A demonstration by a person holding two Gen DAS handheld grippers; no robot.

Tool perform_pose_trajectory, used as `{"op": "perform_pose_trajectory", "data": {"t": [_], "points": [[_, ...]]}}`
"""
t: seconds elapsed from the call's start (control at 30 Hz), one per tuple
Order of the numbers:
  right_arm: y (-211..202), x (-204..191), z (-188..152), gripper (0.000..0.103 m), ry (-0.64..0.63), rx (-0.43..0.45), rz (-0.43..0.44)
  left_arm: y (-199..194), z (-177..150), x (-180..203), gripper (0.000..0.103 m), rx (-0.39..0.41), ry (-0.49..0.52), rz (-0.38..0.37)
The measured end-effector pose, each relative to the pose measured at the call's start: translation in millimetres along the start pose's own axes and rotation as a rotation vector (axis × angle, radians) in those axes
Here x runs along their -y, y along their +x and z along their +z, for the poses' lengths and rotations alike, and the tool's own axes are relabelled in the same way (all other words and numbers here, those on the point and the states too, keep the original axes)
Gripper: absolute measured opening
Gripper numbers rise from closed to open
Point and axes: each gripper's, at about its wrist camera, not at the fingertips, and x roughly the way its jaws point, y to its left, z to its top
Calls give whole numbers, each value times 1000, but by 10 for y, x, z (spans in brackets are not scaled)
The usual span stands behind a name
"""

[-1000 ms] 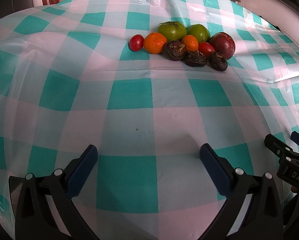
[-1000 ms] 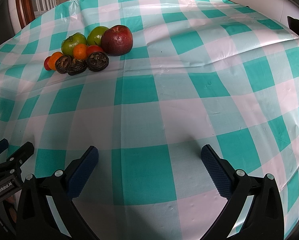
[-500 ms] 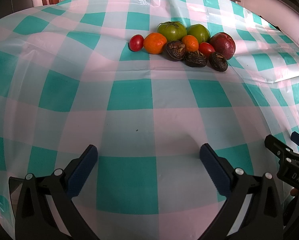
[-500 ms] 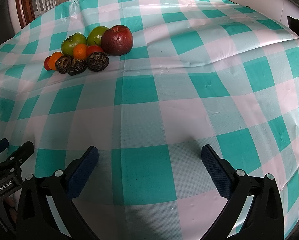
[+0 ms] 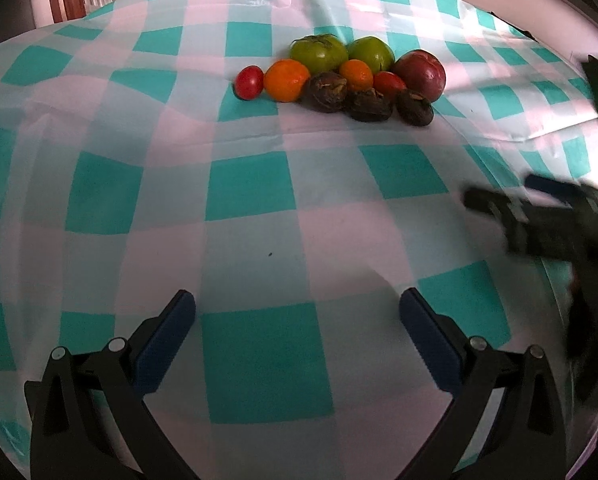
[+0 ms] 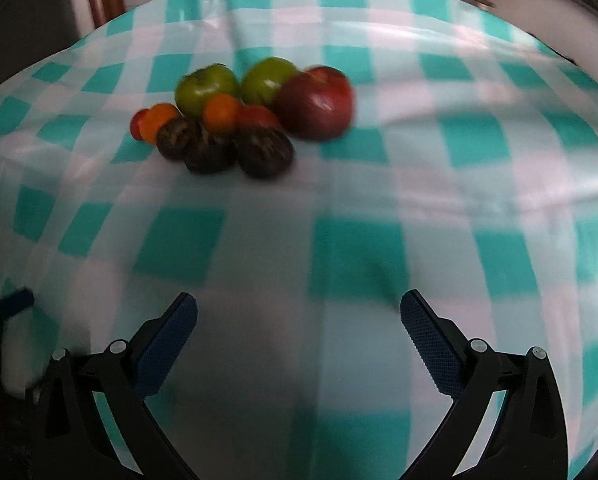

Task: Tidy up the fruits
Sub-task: 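Grasp a dark brown fruit with the right tool while the left tool grasps another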

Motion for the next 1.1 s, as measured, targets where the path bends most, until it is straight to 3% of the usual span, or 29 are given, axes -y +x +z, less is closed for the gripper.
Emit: {"op": "perform_pose_trajectory", "data": {"t": [0.07, 0.1, 0.33, 0.47, 0.7, 0.83, 0.93, 1.1], "points": [[134, -11, 190, 88, -17, -6, 27, 0, 3, -11, 102, -6, 2, -5], [188, -16, 269, 79, -30, -1, 16, -1, 6, -23, 102, -10, 1, -9], [488, -46, 702, 64, -116, 13, 56, 31, 103, -124, 101, -25, -17, -2], [483, -60, 734, 41, -157, 28, 82, 53, 266, -138, 97, -15, -21, 9], [215, 254, 444, 40, -27, 47, 90, 285, 722, -112, 87, -19, -93, -11], [-28, 483, 155, 40, 54, 74, 107, 464, 946, 103, 77, -17, -77, -22], [-167, 632, -15, 40, 112, 100, 107, 591, 1077, 325, 67, -26, -70, -75], [-281, 784, -96, 40, 166, 120, 120, 832, 1350, 664, 62, -2, -38, -28]]}}
